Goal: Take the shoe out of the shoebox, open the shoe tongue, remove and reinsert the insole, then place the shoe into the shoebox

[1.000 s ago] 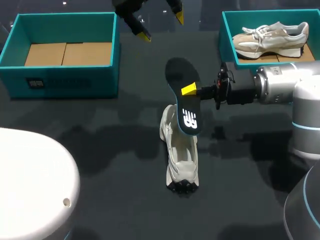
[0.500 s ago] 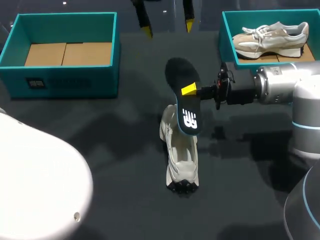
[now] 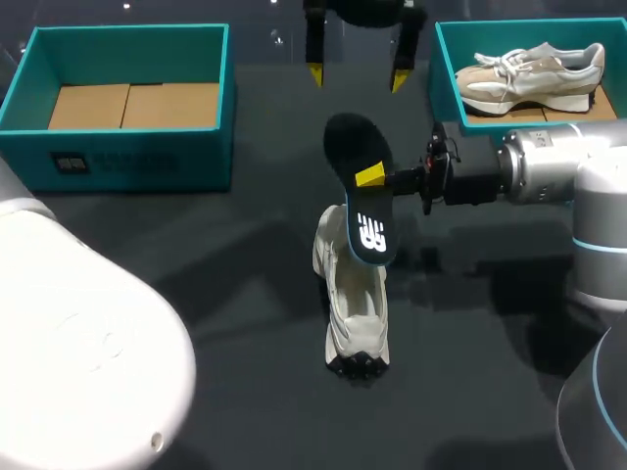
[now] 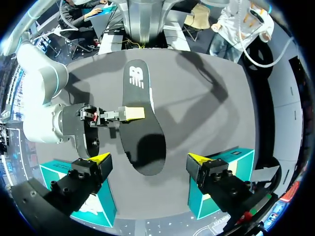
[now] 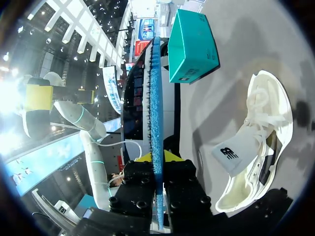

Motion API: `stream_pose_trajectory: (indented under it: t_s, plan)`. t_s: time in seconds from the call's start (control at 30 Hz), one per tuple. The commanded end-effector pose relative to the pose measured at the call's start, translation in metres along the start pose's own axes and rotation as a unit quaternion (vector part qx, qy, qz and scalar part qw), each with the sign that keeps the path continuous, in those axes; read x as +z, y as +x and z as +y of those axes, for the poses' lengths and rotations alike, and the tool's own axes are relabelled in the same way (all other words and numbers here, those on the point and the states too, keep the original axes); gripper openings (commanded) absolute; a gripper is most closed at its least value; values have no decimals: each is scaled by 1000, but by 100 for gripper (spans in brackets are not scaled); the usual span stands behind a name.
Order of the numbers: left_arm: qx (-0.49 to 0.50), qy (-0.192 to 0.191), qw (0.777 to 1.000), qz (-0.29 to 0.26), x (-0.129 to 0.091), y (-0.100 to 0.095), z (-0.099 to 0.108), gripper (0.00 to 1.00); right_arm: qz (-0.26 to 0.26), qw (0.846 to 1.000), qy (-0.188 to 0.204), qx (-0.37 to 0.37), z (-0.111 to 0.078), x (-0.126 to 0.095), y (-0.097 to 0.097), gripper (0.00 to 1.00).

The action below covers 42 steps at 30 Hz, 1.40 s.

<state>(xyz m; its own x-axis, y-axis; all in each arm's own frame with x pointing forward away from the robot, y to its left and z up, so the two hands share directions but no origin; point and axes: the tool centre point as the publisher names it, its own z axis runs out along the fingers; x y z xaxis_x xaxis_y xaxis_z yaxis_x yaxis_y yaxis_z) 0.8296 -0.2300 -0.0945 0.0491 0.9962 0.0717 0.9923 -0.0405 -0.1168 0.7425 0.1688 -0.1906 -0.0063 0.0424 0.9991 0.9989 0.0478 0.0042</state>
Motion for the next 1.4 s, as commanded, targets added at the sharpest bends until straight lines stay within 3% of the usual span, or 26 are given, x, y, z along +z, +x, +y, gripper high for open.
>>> stream_pose_trajectory:
  t_s: [0.03,0.2,0.57,0.77,0.9,1.33,1.4]
  plan:
    - [-3,-2,1000,28,-2,-3,-1,100,-1,1000,-1,1,-1,1,0,0]
    - [-10,-11,1000,2,0,0,-3,100,-1,1000,-1,1,-1,1,0,0]
    - [0,-40,987,-153,7,26,-17,100,-1,1000,-1,1,-1,1,0,0]
    - [18,-58,961,-270,21,40,-23,100,-1,1000,-1,1,-1,1,0,0]
    - [28,-90,938,-334,30,46,-27,100,-1,1000,-1,1,-1,1,0,0]
    - [11,-90,939,-330,34,47,-25,100,-1,1000,-1,1,-1,1,0,0]
    - [25,-99,930,-352,41,41,-29,100,-1,1000,-1,1,-1,1,0,0]
